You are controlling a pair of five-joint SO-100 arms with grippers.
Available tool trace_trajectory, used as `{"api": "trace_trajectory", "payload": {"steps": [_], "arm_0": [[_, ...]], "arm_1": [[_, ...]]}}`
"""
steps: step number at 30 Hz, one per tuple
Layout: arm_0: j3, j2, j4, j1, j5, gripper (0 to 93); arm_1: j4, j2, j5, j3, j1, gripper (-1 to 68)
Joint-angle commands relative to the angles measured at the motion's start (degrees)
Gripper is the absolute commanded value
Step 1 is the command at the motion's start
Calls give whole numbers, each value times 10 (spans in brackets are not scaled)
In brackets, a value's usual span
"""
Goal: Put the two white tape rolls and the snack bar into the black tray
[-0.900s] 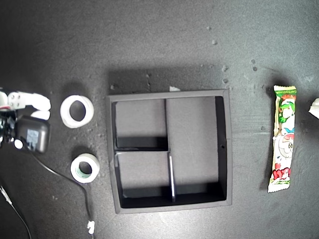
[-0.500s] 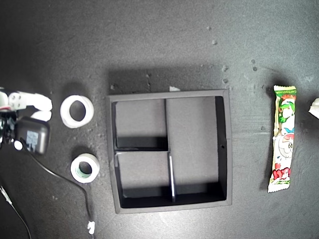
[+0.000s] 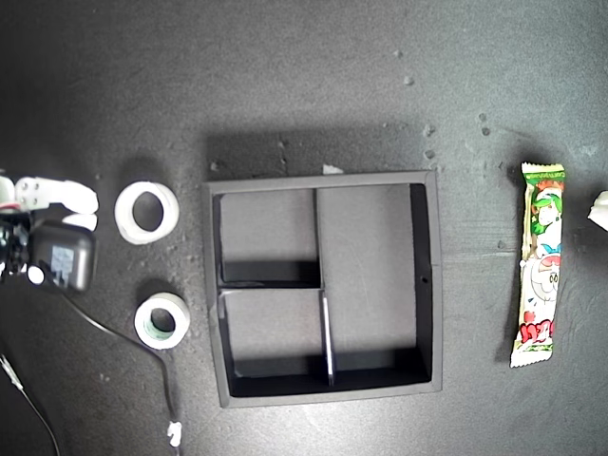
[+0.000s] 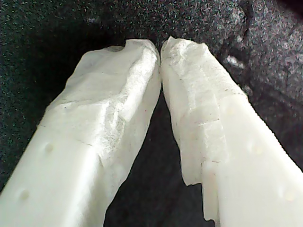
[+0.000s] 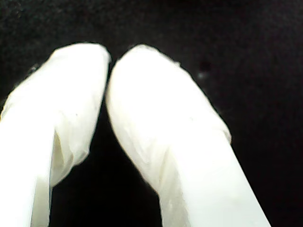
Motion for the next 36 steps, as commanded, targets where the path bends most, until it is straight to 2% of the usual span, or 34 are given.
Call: {"api": "trace_trajectory", "payload": {"steps": [1, 8, 11, 14, 20, 25, 29, 33, 36], "arm_0": [[32, 28, 2, 8, -8, 2], [32, 27, -4, 50, -32, 0], [32, 27, -11, 61, -20, 0], [31, 25, -22, 86, -1, 40], [16, 25, -49, 112, 6, 135], [-12, 25, -61, 115, 28, 159], [-59, 25, -65, 116, 60, 142], [-110, 25, -101, 113, 118, 136], [-144, 25, -114, 103, 146, 135]], "arm_1": [[16, 2, -569, 8, -2, -1], [-21, 2, -570, 8, -36, -2], [-52, 2, -605, 8, -46, -2], [-93, 2, -646, 8, -91, -2], [-117, 2, -681, 8, -127, -2], [-160, 2, -724, 8, -171, -2], [-163, 2, -490, 8, -123, -3], [-241, 2, -287, 8, -77, -3], [-262, 2, -112, 8, -46, -4]]}}
